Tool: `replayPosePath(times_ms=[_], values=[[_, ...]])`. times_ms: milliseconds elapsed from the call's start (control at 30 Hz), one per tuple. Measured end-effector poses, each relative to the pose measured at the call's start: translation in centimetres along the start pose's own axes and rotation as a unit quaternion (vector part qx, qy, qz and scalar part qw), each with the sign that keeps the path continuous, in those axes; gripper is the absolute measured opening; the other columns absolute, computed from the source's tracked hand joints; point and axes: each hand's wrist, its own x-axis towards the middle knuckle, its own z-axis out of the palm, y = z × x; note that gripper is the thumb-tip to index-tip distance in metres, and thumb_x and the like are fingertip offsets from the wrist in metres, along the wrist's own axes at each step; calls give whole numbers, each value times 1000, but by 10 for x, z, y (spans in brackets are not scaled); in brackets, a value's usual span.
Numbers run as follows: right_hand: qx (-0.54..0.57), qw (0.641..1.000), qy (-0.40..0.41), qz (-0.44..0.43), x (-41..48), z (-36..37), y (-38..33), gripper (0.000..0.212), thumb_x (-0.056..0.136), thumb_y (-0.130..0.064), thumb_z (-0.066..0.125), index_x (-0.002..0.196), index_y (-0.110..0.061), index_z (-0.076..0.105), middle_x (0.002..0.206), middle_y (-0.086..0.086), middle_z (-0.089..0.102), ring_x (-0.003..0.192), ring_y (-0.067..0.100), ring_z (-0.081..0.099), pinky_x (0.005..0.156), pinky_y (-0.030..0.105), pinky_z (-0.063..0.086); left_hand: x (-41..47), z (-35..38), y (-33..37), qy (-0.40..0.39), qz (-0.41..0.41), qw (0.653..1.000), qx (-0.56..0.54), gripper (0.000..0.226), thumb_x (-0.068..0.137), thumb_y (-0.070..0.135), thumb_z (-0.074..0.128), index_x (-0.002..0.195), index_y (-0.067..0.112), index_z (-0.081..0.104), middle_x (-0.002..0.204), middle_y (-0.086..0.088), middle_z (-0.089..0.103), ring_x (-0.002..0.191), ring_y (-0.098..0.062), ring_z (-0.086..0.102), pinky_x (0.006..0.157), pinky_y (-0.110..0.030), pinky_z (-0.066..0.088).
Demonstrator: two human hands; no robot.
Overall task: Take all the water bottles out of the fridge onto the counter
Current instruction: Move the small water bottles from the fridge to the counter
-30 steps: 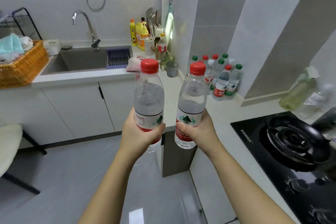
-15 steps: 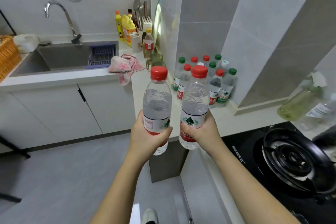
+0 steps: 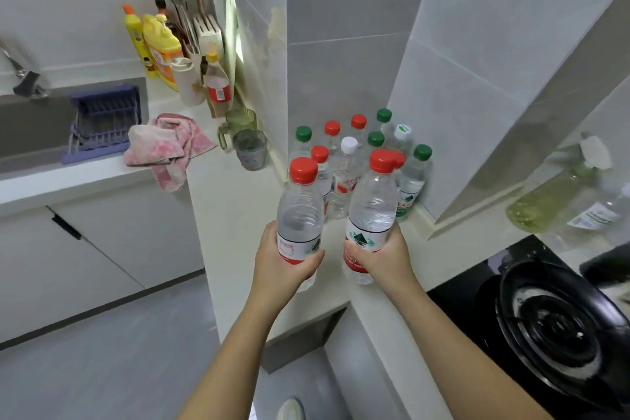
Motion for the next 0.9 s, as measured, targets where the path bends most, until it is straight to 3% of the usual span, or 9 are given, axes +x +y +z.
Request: replayPosePath(times_ms=[100,200,267,333,400,500,700,900], values=[[-10,1000,15,2,15,0,14,57,71,6,80,117,-12,52,100,-5,64,78,-14,62,59,4,46,19,8,-10,5,5,1000,17,50,63,22,84,94,34,47,104,-1,54,85,2,61,69,-15,47],[-19,1000,13,-1,25,0,24,55,70,6,80,112,-18,52,104,3,62,76,-10,61,55,6,46,32,13,-22,7,16,999,45,53,61,22,88,93,38,48,103,4,53,89,0,60,73,-19,47],[-26,999,20,0,31,0,30,59,67,-4,84,108,-30,52,112,4,61,92,-2,63,62,8,48,37,18,-29,9,17,998,60,56,59,23,90,94,39,49,102,9,52,94,0,58,74,-15,44],[-43,999,23,-4,36,0,38,65,61,-16,87,110,-37,51,118,0,61,108,7,61,80,13,49,41,23,-36,10,13,997,70,59,57,23,91,100,35,52,103,10,52,97,-1,56,74,-12,42],[-56,998,16,-1,40,0,47,70,59,-15,88,114,-37,51,119,-4,61,111,6,60,90,20,47,43,28,-47,16,4,997,81,62,56,25,92,106,27,55,103,7,55,98,-8,58,77,-18,45],[-56,998,13,26,44,1,58,67,59,-10,88,115,-26,55,113,-6,67,105,7,64,87,23,50,43,33,-59,26,-13,996,84,62,56,25,92,107,25,55,105,5,57,99,-14,59,80,-27,48],[-66,996,10,57,50,2,75,61,58,-11,89,111,-21,61,105,-8,71,98,7,68,84,26,53,42,40,-70,21,-16,997,77,62,58,20,92,107,28,53,105,5,55,100,-14,58,75,-15,42],[-79,995,10,57,56,6,84,58,57,-18,89,109,-23,62,105,-8,72,99,10,68,86,35,57,46,44,-80,13,-7,997,76,65,58,22,92,109,29,51,107,7,54,103,-14,57,79,-16,43]])
